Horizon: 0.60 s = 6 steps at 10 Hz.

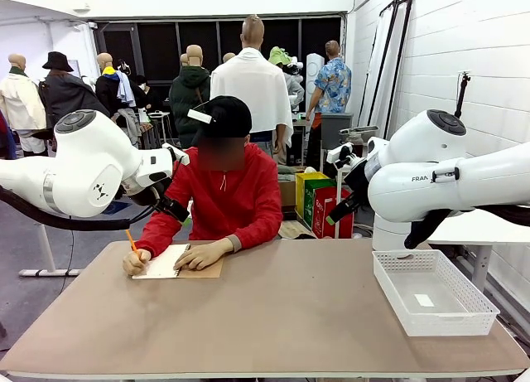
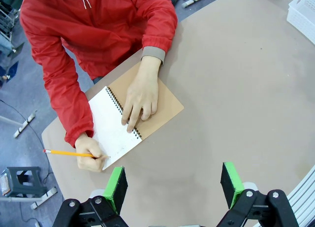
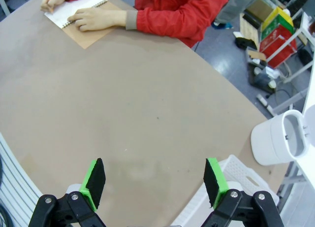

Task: Sort the paper based on its condition.
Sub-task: If a person hands you a paper, place it in the Organizing basket , and if it's crumpled, put it in the Trash can.

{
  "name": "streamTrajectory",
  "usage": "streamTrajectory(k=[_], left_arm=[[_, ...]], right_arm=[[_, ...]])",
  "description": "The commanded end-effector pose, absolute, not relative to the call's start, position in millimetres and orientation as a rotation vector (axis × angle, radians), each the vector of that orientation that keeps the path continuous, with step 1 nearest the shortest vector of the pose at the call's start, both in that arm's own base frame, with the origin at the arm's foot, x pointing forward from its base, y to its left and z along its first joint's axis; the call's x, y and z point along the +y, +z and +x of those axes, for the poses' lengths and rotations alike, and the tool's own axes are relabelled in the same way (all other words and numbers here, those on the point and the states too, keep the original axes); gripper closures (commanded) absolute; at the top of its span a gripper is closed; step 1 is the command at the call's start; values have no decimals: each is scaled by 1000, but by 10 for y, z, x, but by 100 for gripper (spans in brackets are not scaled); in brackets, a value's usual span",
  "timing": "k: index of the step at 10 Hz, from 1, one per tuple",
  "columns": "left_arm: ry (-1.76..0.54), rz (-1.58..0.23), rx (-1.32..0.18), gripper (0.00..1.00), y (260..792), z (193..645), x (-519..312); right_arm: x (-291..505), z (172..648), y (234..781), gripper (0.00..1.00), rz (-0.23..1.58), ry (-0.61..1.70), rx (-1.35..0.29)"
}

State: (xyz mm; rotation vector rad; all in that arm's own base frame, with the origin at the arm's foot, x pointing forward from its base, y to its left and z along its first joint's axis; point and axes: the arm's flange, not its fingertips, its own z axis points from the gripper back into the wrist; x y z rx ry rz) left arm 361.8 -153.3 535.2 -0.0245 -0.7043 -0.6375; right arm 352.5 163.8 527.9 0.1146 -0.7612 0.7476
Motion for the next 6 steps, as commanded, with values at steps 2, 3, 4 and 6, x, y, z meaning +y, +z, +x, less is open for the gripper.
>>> streamTrajectory(k=[2, 3, 4, 6], left_arm=[[-638, -24, -701, 0, 5347, 3617, -1531], [-638, -24, -701, 0, 5347, 3617, -1531], [-638, -24, -701, 0, 5347, 3617, -1531], [-638, -24, -701, 0, 5347, 3617, -1531]], right_arm=[[1631, 3530, 5272, 0, 116, 750, -759], [1631, 3530, 5272, 0, 116, 750, -759], [1631, 3530, 5272, 0, 116, 750, -759], [1631, 3530, 5272, 0, 116, 750, -759]])
